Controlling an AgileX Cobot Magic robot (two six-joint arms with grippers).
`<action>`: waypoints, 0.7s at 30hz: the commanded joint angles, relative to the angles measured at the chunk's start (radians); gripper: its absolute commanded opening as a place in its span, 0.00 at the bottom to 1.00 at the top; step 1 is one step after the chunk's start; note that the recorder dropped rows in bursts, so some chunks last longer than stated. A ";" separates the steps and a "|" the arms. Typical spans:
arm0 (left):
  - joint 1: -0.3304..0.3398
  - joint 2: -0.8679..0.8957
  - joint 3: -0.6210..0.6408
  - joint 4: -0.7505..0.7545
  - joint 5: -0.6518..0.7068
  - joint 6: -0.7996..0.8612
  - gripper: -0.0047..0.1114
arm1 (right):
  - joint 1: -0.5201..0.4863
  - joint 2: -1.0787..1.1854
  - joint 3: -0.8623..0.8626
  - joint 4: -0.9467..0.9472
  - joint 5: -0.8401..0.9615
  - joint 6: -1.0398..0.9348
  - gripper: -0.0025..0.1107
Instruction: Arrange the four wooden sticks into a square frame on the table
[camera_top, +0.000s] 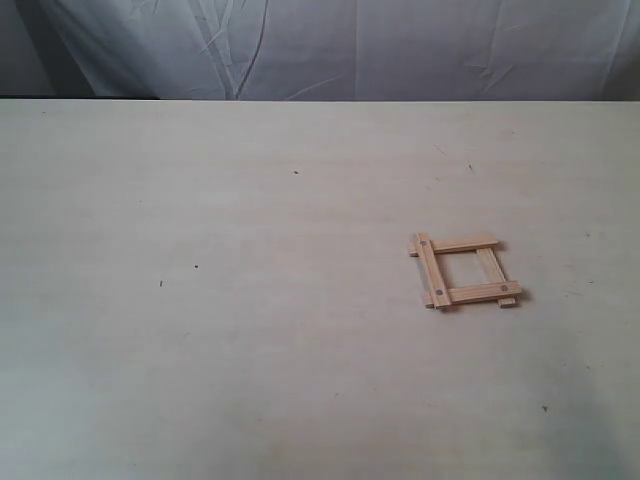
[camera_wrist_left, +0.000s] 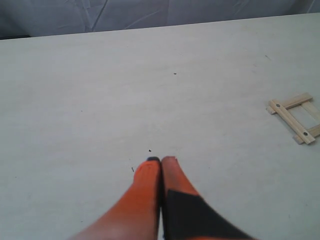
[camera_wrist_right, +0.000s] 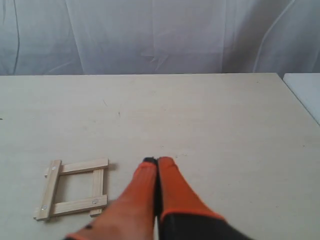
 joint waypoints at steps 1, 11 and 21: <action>0.002 -0.006 0.003 0.002 -0.007 -0.004 0.04 | -0.029 -0.069 0.070 -0.003 -0.043 -0.022 0.02; 0.002 -0.006 0.003 0.002 -0.007 -0.004 0.04 | -0.029 -0.242 0.292 0.006 -0.153 -0.034 0.02; 0.002 -0.006 0.003 0.004 -0.007 -0.004 0.04 | -0.029 -0.242 0.366 0.044 -0.194 -0.037 0.02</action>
